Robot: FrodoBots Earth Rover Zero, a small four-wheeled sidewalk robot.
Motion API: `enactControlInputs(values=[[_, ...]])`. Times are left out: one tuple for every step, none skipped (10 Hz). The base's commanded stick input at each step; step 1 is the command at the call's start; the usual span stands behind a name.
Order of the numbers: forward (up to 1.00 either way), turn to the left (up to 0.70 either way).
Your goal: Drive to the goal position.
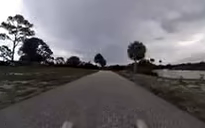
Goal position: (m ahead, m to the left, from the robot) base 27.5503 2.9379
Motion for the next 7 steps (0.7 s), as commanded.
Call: enactControlInputs(values=[[1.00,0.00],[1.00,0.00],[1.00,0.00],[1.00,0.16],[1.00,0.40],[1.00,0.40],[1.00,0.33]])
